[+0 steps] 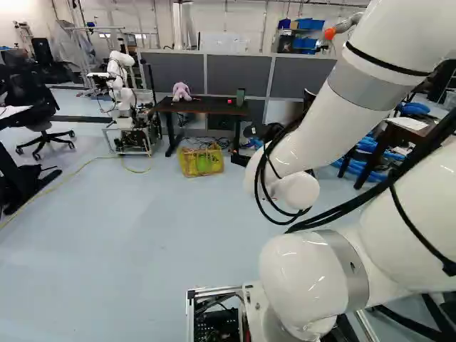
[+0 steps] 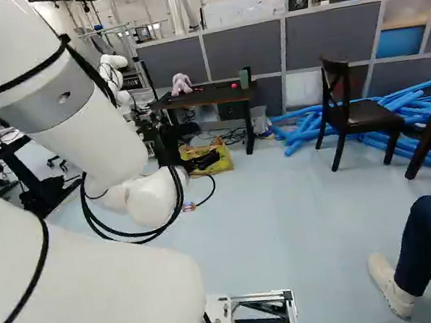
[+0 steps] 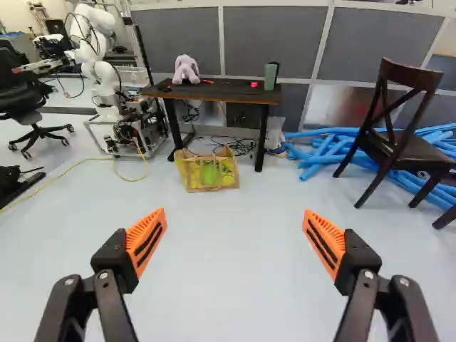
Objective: Pick up the bag on the ground and place it on the table
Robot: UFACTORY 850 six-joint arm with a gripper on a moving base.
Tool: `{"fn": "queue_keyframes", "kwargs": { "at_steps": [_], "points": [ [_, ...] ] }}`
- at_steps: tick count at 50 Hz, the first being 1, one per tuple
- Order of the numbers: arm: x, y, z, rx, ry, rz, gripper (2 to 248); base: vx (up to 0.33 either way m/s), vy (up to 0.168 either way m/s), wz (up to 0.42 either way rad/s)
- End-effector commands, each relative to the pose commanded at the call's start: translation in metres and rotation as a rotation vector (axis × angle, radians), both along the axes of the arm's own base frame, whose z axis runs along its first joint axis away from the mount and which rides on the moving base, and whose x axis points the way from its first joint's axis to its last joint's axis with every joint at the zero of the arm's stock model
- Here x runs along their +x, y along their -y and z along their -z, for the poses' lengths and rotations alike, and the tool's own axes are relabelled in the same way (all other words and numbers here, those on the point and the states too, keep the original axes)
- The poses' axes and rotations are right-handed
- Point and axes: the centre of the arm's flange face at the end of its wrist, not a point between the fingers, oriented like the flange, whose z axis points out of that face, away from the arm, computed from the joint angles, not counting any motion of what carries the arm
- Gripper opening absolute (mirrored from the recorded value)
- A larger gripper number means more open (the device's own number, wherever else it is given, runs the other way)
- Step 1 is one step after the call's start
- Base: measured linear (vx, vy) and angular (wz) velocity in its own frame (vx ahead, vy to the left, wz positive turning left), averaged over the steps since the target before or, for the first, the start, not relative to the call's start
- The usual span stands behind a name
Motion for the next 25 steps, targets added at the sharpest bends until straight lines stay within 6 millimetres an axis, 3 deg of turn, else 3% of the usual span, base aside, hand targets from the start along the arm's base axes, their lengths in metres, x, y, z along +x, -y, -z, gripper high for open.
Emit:
{"fn": "queue_keyframes", "kwargs": {
  "at_steps": [13, 25],
  "points": [
    [0.0, 0.0, 0.0, 0.0, 0.0, 0.0, 247, 0.196, -0.066, -0.005],
    [0.0, 0.0, 0.0, 0.0, 0.0, 0.0, 247, 0.211, 0.006, 0.038]
  ]
}}
